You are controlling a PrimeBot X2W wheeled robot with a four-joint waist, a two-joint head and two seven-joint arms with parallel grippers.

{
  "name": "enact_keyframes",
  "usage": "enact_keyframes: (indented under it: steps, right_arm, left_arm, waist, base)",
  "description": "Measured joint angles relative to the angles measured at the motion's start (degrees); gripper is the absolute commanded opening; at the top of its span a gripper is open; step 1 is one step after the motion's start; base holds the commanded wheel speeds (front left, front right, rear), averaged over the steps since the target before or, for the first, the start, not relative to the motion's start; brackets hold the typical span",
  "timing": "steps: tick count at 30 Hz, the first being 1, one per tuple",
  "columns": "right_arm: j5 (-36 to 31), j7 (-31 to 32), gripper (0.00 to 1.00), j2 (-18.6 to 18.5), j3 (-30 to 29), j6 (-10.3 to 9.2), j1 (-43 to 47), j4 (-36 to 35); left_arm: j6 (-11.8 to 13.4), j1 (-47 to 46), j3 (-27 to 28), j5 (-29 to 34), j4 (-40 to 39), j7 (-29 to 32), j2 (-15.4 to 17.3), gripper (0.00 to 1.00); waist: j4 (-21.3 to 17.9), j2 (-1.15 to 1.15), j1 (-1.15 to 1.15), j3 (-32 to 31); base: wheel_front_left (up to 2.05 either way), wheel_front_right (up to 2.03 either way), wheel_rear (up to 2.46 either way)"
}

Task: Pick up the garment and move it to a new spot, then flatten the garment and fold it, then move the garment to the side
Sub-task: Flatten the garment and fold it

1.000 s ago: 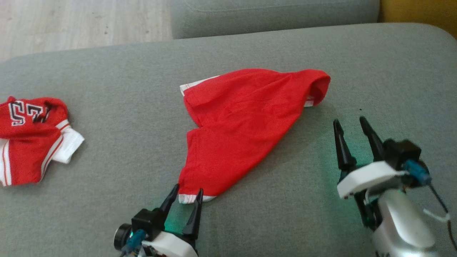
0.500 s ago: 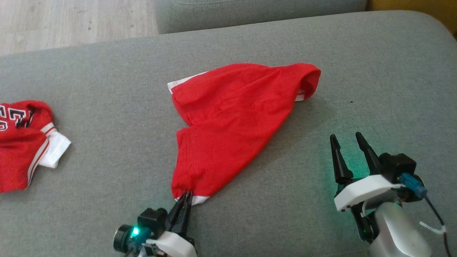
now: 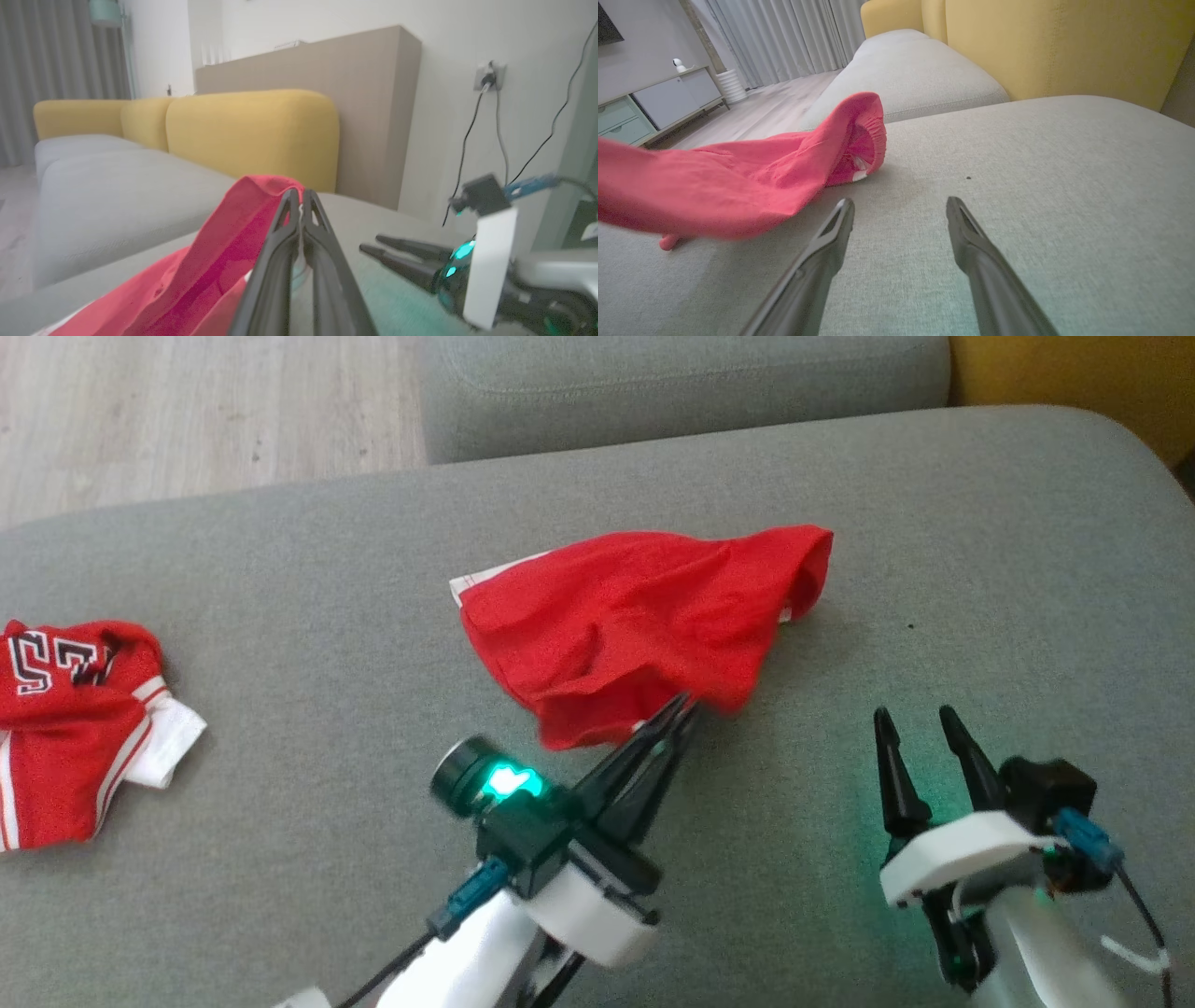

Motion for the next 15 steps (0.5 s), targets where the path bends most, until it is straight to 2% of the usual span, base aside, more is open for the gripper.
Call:
enact_keyframes:
  steps: [5, 8, 11, 12, 15]
  right_arm:
    - [0.3, 0.0, 1.0, 0.4, -1.9, 0.0, 2.1, 0.6]
    - [0.3, 0.0, 1.0, 0.7, -2.8, 0.0, 2.4, 0.5]
    - [0.3, 0.0, 1.0, 0.8, -3.4, 0.0, 2.3, -0.1]
    - [0.3, 0.0, 1.0, 0.8, -3.4, 0.0, 2.3, -0.1]
    - [0.3, 0.0, 1.0, 0.8, -3.1, 0.0, 1.7, -0.3]
  left_arm:
    - [0.2, -4.9, -1.7, -4.8, -8.1, 0.0, 0.0, 0.0]
    - [3.8, -6.5, 0.2, -9.6, -9.9, 0.0, -0.2, 0.0]
    - [6.6, -7.3, 4.3, -9.6, -4.6, -0.1, -0.2, 0.0]
    - [6.6, -7.3, 4.3, -9.6, -4.6, -0.1, -0.2, 0.0]
    - [7.8, -7.3, 9.3, -8.0, 4.7, 0.0, 0.2, 0.0]
  waist:
    - [0.4, 0.0, 0.0, -0.9]
    - [0.8, 0.0, 0.0, -0.4]
    - [1.2, 0.0, 0.0, 0.7]
    - [1.2, 0.0, 0.0, 0.7]
    - [1.5, 0.0, 0.0, 2.2]
  base:
    - [0.0, 0.0, 0.0]
    - [0.0, 0.0, 0.0]
    - [0.0, 0.0, 0.0]
    - [0.0, 0.0, 0.0]
    - [0.0, 0.0, 0.0]
